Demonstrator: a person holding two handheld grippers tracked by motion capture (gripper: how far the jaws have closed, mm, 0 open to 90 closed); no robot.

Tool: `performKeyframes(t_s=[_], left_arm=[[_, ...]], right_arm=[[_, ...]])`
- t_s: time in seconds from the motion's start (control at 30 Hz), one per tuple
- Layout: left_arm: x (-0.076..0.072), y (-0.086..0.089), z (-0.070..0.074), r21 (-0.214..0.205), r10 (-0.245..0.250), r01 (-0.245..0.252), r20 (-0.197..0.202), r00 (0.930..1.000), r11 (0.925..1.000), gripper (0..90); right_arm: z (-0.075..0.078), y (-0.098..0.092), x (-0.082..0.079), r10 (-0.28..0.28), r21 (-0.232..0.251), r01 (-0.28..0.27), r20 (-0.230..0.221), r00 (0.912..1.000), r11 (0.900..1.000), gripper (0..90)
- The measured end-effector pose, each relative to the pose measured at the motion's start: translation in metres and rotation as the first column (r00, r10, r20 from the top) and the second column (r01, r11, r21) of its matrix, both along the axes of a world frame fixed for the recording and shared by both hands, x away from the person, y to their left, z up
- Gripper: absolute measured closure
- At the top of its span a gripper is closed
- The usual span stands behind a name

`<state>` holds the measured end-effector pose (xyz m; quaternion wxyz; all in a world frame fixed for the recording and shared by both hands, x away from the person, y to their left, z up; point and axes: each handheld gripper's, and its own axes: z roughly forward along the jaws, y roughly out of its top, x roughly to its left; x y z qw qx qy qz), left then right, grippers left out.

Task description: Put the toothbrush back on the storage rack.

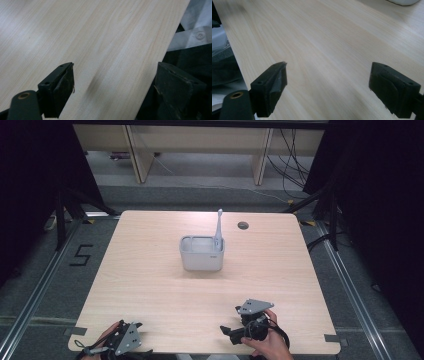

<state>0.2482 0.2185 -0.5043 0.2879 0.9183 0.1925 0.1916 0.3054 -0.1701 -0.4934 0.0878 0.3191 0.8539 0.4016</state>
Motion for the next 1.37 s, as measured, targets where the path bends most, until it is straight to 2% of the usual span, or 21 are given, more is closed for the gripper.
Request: performKeyframes(t_s=[0.1, 0.17, 0.3, 0.33, 0.43, 0.47, 0.5, 0.53, 0.6, 0.7, 0.8, 0.97, 1.23, 1.37], left_arm=[[0.0001, 0.0001, 0.0002, 0.001, -0.001, 0.001, 0.002, 1.0000, 1.0000, 15.5], [0.0000, -0.0001, -0.0002, 0.000, 0.002, -0.002, 0.001, 1.0000, 1.0000, 15.5], [-0.0004, -0.0008, -0.0010, -0.016, 0.011, -0.011, 0.004, 0.9999, 0.9998, 15.5], [0.0000, 0.0000, 0.0002, 0.002, 0.000, 0.000, 0.001, 1.0000, 1.0000, 15.5], [0.0000, 0.0001, 0.0002, 0.003, 0.000, 0.000, 0.002, 1.0000, 1.0000, 15.5], [-0.0001, -0.0002, -0.0002, -0.001, 0.003, -0.002, 0.002, 1.0000, 1.0000, 15.5], [-0.0002, -0.0004, -0.0003, -0.002, 0.004, -0.004, 0.004, 1.0000, 1.0000, 15.5], [-0.0002, -0.0002, 0.0000, 0.000, 0.001, -0.001, 0.002, 1.0000, 1.0000, 15.5], [-0.0001, 0.0000, 0.0002, 0.003, 0.001, -0.001, 0.002, 1.0000, 1.0000, 15.5], [-0.0002, 0.0000, 0.0003, 0.003, 0.000, 0.000, 0.003, 1.0000, 1.0000, 15.5], [-0.0001, 0.0001, 0.0003, 0.003, 0.000, 0.000, 0.003, 1.0000, 1.0000, 15.5], [-0.0001, 0.0001, 0.0004, 0.003, 0.000, 0.000, 0.004, 1.0000, 1.0000, 15.5], [-0.0001, 0.0001, 0.0004, 0.004, -0.001, 0.001, 0.003, 1.0000, 1.0000, 15.5], [-0.0001, 0.0001, 0.0004, 0.004, 0.000, 0.000, 0.003, 1.0000, 1.0000, 15.5]], right_arm=[[0.0005, -0.0032, -0.0034, -0.008, -0.008, 0.008, -0.017, 0.9998, 0.9999, 15.6], [-0.0008, -0.0050, -0.0046, 0.010, -0.016, -0.010, -0.007, 0.9999, 0.9998, 15.7], [-0.0014, -0.0066, -0.0067, 0.003, -0.023, -0.004, -0.012, 0.9999, 0.9997, 15.7], [-0.0017, -0.0073, -0.0072, 0.002, -0.029, -0.003, -0.022, 0.9998, 0.9996, 15.6], [-0.0033, -0.0080, -0.0094, -0.014, -0.039, 0.013, -0.040, 0.9991, 0.9991, 15.6], [-0.0033, -0.0080, -0.0094, -0.014, -0.039, 0.013, -0.040, 0.9991, 0.9991, 15.6], [-0.0037, -0.0085, -0.0082, 0.004, -0.043, -0.005, -0.018, 0.9998, 0.9991, 15.7], [-0.0036, -0.0083, -0.0087, 0.000, -0.042, -0.002, -0.029, 0.9996, 0.9991, 15.7], [-0.0046, -0.0084, -0.0074, 0.016, -0.038, -0.016, -0.016, 0.9997, 0.9991, 15.7], [-0.0043, -0.0071, -0.0098, -0.003, -0.034, 0.001, -0.037, 0.9993, 0.9994, 15.7], [-0.0056, -0.0067, -0.0093, -0.008, -0.030, 0.008, -0.017, 0.9998, 0.9995, 15.7], [-0.0045, -0.0069, -0.0089, 0.011, -0.049, -0.013, -0.033, 0.9994, 0.9987, 15.7], [-0.0056, -0.0066, -0.0080, 0.026, -0.043, -0.027, -0.029, 0.9992, 0.9987, 15.6], [-0.0051, -0.0069, -0.0088, 0.010, -0.052, -0.012, -0.035, 0.9993, 0.9986, 15.7]])
